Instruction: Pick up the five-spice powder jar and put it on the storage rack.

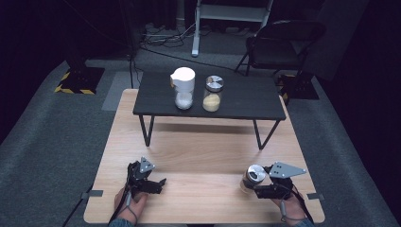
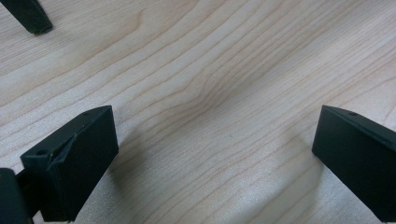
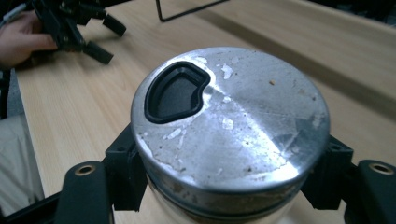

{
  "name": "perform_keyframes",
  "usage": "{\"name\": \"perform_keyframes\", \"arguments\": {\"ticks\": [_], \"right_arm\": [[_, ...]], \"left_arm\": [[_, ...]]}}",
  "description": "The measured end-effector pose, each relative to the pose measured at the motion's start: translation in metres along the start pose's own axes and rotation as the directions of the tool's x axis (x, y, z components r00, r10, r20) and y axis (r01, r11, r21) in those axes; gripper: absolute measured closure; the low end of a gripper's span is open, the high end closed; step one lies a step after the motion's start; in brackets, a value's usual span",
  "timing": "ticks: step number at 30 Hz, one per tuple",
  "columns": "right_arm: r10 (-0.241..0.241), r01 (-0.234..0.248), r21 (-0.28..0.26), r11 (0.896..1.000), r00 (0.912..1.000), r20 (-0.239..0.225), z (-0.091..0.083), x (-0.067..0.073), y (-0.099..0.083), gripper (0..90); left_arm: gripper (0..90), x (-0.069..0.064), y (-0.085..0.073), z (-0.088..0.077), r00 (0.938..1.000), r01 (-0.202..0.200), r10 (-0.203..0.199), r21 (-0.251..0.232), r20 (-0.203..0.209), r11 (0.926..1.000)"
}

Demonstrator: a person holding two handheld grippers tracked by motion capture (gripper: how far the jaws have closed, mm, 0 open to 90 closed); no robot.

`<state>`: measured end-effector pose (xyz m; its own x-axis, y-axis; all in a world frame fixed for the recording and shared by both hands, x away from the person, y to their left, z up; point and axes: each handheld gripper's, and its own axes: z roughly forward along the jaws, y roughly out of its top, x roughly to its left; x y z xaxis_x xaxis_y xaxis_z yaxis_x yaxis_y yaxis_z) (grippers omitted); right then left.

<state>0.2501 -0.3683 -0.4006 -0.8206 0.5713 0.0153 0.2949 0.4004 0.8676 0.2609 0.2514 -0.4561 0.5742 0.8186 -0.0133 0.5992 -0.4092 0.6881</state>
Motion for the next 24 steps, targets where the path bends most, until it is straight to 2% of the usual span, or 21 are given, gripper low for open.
{"name": "perform_keyframes", "arguments": {"ticks": [6, 12, 16, 24], "right_arm": [[-0.021, 0.021, -0.027, 0.999, 0.9996, 0.017, -0.016, -0.007, 0.030, 30.2], [-0.017, 0.020, -0.047, 0.999, 0.9988, 0.045, -0.030, -0.013, 0.056, 30.2], [-0.026, 0.030, -0.049, 0.998, 0.9973, 0.068, -0.035, -0.016, 0.074, 30.2], [-0.021, 0.026, -0.058, 0.998, 0.9962, 0.085, -0.038, -0.026, 0.108, 30.2]], "left_arm": [[0.3, 0.000, 0.000, 0.000, 1.0000, 0.000, 0.000, 0.000, 0.000, 1.0000], [0.3, 0.000, 0.000, 0.000, 1.0000, 0.000, 0.000, 0.000, 0.000, 1.0000], [0.3, 0.000, 0.000, 0.000, 1.0000, 0.000, 0.000, 0.000, 0.000, 1.0000], [0.3, 0.000, 0.000, 0.000, 1.0000, 0.000, 0.000, 0.000, 0.000, 1.0000]]}}
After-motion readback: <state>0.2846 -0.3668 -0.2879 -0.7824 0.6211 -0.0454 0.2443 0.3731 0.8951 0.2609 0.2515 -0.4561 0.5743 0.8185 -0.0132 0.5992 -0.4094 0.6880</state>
